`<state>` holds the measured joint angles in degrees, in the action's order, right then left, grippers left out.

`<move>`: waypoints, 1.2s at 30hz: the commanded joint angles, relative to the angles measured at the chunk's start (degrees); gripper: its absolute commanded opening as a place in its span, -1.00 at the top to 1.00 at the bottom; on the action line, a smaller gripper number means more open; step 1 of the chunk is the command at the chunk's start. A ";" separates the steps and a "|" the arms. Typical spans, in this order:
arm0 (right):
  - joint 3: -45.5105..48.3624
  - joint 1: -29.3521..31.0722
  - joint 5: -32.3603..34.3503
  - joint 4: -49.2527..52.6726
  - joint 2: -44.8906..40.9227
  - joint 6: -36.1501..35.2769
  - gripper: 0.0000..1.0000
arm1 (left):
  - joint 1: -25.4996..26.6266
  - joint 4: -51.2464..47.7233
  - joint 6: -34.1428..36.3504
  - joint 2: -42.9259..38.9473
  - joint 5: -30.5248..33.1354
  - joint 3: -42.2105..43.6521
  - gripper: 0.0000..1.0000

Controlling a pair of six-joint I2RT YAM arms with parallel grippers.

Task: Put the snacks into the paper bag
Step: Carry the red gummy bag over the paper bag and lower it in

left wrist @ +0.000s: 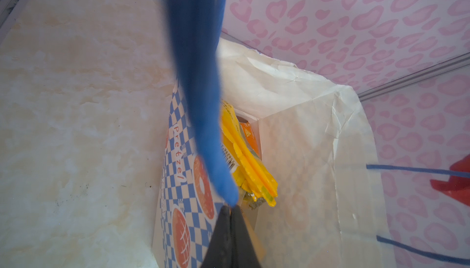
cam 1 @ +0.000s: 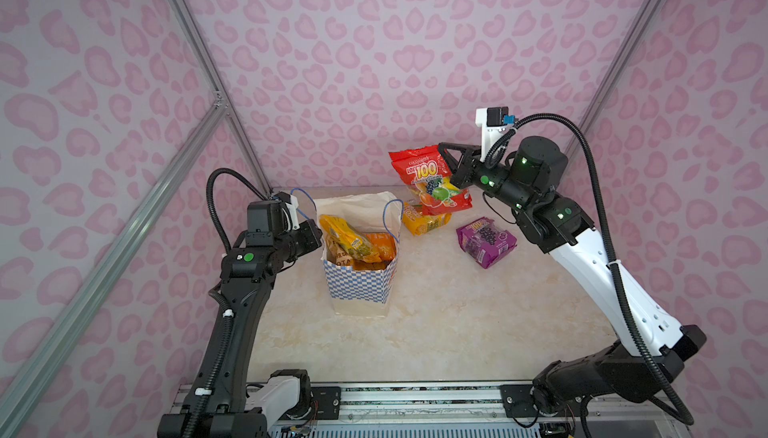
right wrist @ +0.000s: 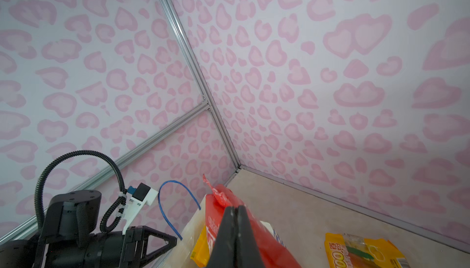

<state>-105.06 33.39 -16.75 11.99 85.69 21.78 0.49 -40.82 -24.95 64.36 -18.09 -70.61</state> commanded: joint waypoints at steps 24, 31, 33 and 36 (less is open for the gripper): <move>-34.08 10.38 -5.68 -1.38 35.53 2.19 1.00 | 0.04 0.04 -0.01 -1.56 -1.07 0.28 0.87; -28.13 10.51 -3.01 -2.66 37.28 0.21 1.00 | 0.04 -0.26 0.24 -2.40 -0.02 0.21 0.87; -26.05 10.56 -2.59 -3.58 37.27 0.07 1.00 | 0.04 -0.36 0.25 -2.16 -0.09 0.04 0.87; -22.69 10.99 -1.72 -4.85 37.03 -1.03 1.00 | 0.04 -0.29 0.17 -1.56 -0.19 -0.14 0.87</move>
<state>-129.58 44.01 -19.38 13.93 123.09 22.55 0.49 -40.80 -25.08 62.46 -18.57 -70.35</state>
